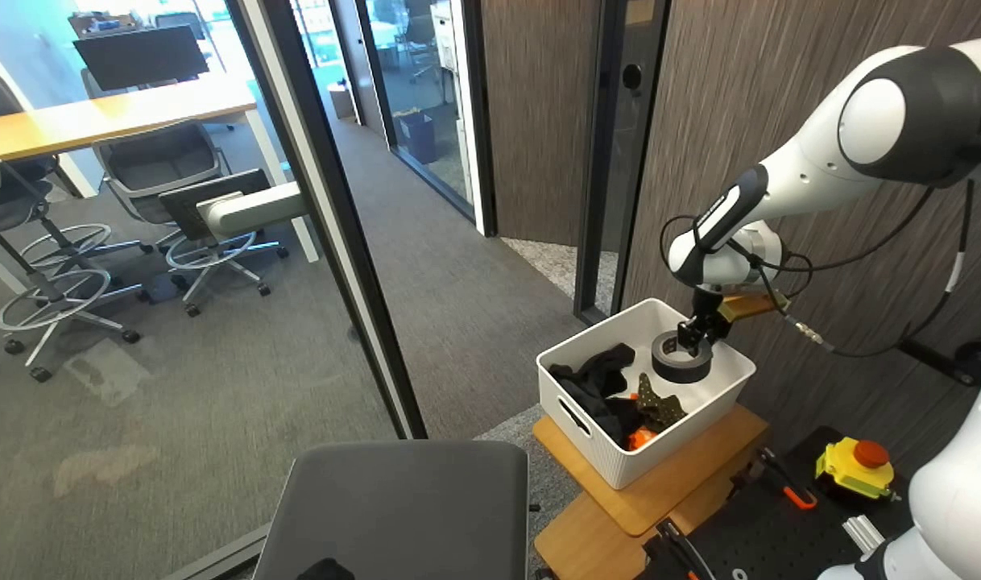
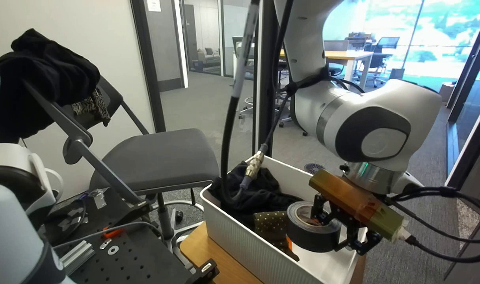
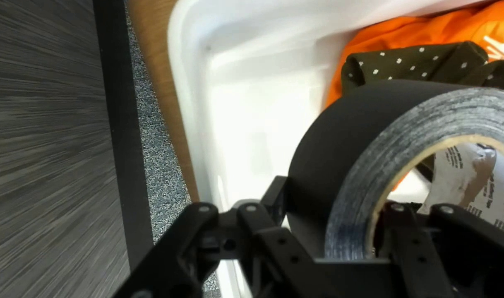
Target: Turn the chair around, and then put the black tape in the box
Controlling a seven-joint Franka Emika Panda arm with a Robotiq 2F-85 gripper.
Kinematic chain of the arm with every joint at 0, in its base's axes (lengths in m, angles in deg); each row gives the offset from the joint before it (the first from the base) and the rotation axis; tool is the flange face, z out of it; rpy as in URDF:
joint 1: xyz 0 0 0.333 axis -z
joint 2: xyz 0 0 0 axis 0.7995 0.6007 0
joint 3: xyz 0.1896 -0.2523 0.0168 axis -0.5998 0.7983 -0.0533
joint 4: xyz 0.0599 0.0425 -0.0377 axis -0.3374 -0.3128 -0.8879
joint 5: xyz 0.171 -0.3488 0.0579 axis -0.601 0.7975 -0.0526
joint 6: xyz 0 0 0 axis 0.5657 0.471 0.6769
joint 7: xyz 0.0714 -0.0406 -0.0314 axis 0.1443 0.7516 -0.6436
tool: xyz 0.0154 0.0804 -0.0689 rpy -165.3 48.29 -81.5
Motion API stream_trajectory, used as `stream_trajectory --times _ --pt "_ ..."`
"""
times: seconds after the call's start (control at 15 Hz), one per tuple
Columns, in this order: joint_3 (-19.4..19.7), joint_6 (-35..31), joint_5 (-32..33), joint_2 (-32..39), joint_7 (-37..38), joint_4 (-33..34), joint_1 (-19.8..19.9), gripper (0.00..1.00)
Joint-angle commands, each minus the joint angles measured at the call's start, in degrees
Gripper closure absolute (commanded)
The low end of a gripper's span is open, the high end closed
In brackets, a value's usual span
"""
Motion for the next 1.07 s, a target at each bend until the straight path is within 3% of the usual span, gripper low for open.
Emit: stream_trajectory --times 0.0,0.27,0.33,0.4,0.6,0.8,1.0 --pt "-1.8 -0.1 -1.3 2.1 -0.6 2.9 1.6 0.83" --pt "-2.2 0.0 -1.2 2.7 -0.5 3.8 2.0 0.83" --pt "-1.9 0.3 -0.9 2.7 0.1 4.0 1.7 0.59" --pt "-1.9 0.5 -0.9 2.7 0.3 4.0 1.7 0.42" --pt "-2.1 0.9 -0.8 2.9 0.3 4.3 1.7 0.18" --pt "-2.3 1.9 -0.8 1.9 0.4 4.1 1.7 0.00" --pt "-1.8 4.9 -0.1 -1.4 1.5 2.7 0.5 0.00"
